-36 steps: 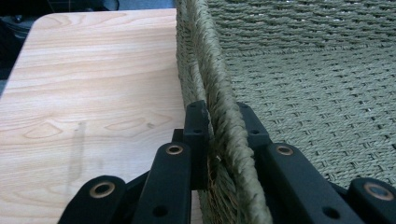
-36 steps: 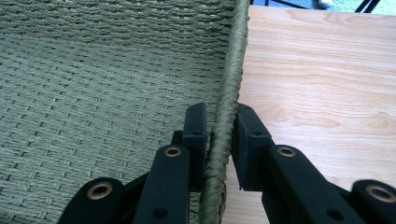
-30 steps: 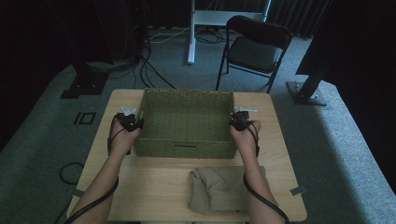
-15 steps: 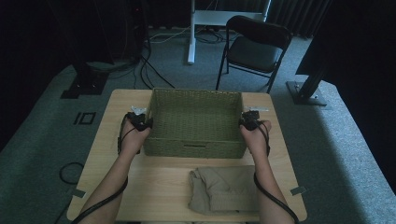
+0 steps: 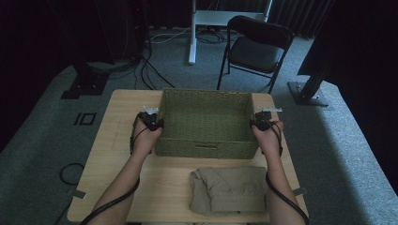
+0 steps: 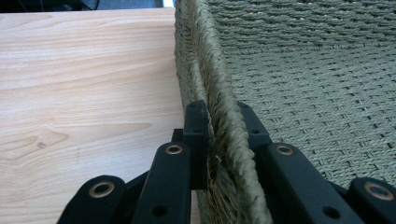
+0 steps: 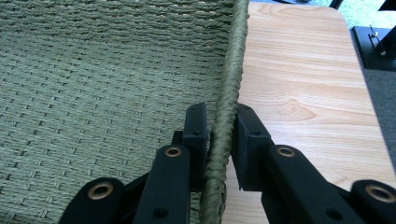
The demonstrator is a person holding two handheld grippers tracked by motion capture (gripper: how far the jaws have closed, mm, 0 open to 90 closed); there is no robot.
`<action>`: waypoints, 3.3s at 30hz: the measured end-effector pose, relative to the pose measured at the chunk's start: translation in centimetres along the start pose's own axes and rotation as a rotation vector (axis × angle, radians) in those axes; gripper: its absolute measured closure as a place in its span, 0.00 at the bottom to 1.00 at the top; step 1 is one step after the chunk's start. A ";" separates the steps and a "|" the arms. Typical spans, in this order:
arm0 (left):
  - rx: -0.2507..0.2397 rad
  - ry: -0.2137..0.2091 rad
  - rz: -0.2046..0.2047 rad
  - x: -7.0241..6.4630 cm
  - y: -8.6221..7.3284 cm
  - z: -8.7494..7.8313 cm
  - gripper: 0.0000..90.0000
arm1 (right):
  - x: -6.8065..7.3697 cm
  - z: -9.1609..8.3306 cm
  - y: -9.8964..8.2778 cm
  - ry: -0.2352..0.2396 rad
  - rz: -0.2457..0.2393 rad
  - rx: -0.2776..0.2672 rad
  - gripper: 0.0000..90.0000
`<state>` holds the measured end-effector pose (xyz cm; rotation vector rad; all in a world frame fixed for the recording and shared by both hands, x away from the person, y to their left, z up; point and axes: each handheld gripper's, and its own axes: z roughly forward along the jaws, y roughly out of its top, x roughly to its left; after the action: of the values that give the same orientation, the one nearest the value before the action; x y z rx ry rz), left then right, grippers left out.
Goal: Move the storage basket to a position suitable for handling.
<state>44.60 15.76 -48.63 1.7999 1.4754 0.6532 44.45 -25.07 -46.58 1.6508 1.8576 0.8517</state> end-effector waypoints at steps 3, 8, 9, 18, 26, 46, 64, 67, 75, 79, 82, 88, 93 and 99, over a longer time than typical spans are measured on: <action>0.001 -0.001 0.000 -0.6 0.1 0.2 0.88 | -0.7 -0.1 0.0 -0.003 -0.004 0.001 0.86; 0.005 0.002 0.003 -1.5 0.2 0.4 0.88 | -1.7 -0.1 0.0 0.002 -0.007 -0.001 0.85; 0.007 0.003 0.002 -1.7 0.2 0.4 0.88 | -1.8 -0.1 0.0 0.005 -0.002 -0.001 0.85; 0.010 0.011 0.011 -3.1 0.1 0.4 0.88 | -3.3 -0.2 0.0 0.012 -0.007 0.004 0.85; 0.033 0.002 0.022 -4.3 0.3 0.4 0.88 | -4.2 -0.5 -0.2 0.002 -0.014 0.010 0.86; 0.033 -0.040 0.084 -5.3 0.5 0.6 0.79 | -5.5 -0.9 -0.6 0.010 -0.014 -0.012 0.77; -0.038 -0.222 0.126 -3.8 1.9 -1.1 0.33 | -4.9 -2.3 -0.2 0.077 -0.045 -0.136 0.45; -0.050 -0.228 0.118 -3.7 2.2 -1.7 0.28 | -4.9 -2.5 -0.3 0.095 -0.051 -0.148 0.38; -0.093 -0.277 0.094 -3.4 2.3 -3.4 0.27 | -3.8 -3.3 -0.6 0.155 -0.079 -0.208 0.21; -0.104 -0.297 0.094 -3.1 2.0 -4.0 0.27 | -3.4 -4.2 -0.7 0.174 -0.077 -0.221 0.21; -0.099 -0.302 0.102 -3.0 1.7 -4.3 0.27 | -3.1 -4.9 -1.0 0.186 -0.083 -0.226 0.21; -0.083 -0.315 0.146 -3.3 0.9 -5.3 0.27 | -2.8 -6.1 -2.1 0.211 -0.113 -0.246 0.20; -0.084 -0.331 0.159 -3.6 0.5 -6.0 0.27 | -2.5 -7.2 -3.0 0.226 -0.130 -0.262 0.20; -0.102 -0.413 0.180 -4.7 -0.4 -7.3 0.27 | -2.0 -8.4 -4.1 0.252 -0.141 -0.275 0.19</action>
<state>37.73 12.72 -44.17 1.8644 0.9986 0.4012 35.90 -28.36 -44.00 1.2776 1.8930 1.2382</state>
